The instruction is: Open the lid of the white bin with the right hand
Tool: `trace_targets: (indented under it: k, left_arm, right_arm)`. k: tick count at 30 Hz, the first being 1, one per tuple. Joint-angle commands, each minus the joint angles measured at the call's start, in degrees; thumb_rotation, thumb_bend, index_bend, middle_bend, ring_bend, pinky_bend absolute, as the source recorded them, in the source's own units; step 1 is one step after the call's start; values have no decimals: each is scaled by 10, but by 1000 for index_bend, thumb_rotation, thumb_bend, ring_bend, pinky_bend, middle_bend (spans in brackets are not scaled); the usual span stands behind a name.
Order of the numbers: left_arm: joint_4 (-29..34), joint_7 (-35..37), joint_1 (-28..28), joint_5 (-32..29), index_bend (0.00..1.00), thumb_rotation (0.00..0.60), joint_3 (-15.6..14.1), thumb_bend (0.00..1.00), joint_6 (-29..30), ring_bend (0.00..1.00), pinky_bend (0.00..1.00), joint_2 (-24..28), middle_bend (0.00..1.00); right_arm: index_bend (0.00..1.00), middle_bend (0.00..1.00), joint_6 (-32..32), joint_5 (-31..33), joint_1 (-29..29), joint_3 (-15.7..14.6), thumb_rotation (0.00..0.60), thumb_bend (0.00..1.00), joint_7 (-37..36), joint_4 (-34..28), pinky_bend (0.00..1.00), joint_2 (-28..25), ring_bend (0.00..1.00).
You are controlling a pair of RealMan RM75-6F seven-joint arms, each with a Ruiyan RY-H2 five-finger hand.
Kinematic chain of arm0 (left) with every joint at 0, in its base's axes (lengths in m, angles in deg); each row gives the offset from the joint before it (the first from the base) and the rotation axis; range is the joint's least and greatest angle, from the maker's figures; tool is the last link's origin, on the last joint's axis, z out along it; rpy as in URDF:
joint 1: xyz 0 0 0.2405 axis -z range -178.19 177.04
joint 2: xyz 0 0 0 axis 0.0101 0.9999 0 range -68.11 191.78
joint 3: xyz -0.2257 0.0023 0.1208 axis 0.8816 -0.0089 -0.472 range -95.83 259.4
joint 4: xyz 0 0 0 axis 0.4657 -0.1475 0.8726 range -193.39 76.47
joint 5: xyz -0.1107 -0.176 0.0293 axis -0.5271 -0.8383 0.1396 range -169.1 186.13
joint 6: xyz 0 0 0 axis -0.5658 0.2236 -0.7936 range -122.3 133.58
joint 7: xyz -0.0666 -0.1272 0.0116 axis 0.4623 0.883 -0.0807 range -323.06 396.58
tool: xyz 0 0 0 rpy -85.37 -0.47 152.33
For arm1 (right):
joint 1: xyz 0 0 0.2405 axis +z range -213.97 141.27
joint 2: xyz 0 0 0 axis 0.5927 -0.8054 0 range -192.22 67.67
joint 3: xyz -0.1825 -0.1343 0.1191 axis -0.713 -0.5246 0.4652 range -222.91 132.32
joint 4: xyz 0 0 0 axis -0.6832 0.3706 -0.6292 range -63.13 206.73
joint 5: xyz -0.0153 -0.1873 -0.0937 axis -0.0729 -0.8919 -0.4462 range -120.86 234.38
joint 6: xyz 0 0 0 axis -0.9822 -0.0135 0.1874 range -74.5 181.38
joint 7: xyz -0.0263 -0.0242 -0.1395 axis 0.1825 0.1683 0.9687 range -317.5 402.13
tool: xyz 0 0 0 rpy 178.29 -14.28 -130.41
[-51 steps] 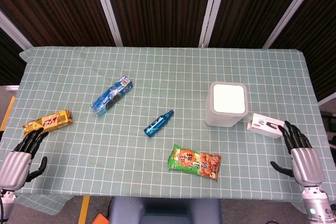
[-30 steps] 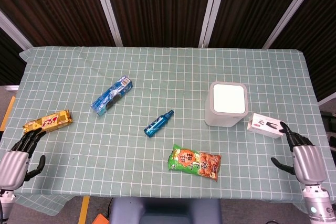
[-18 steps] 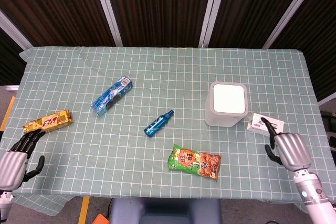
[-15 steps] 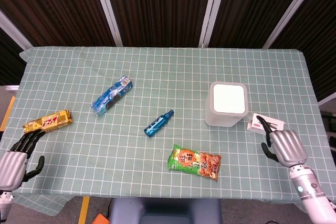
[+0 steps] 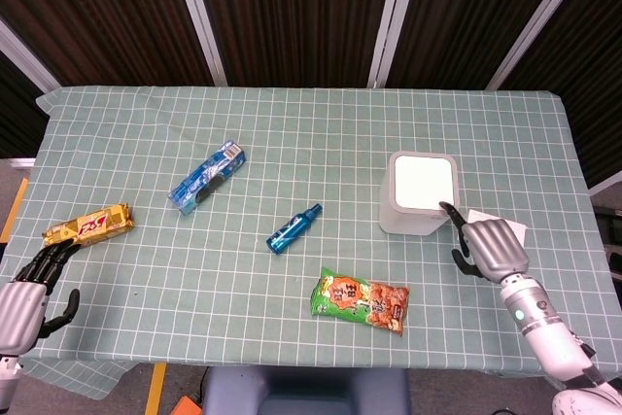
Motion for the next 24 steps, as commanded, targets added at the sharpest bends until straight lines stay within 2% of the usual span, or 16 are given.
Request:
trace_targets:
  k: [1,9,24]
  left_arm:
    - [0,1,-1,1,129,600,0,532,1,107,302,0,97]
    - [0,5,-1,3,129,600,0,531,1,107,303,1,97]
    - [-2,5,-1,6,130,600,0,532,0,110,303,0,97]
  right_arm:
    - [0,751,-13,16,15,1,600,547,2,1,782,5,749]
    - [0,750,-16,38,40,-5,600,547,3,7,782,17,749]
    - [0,751,-27,81,71,-37,600,547,24,41,783,44,749]
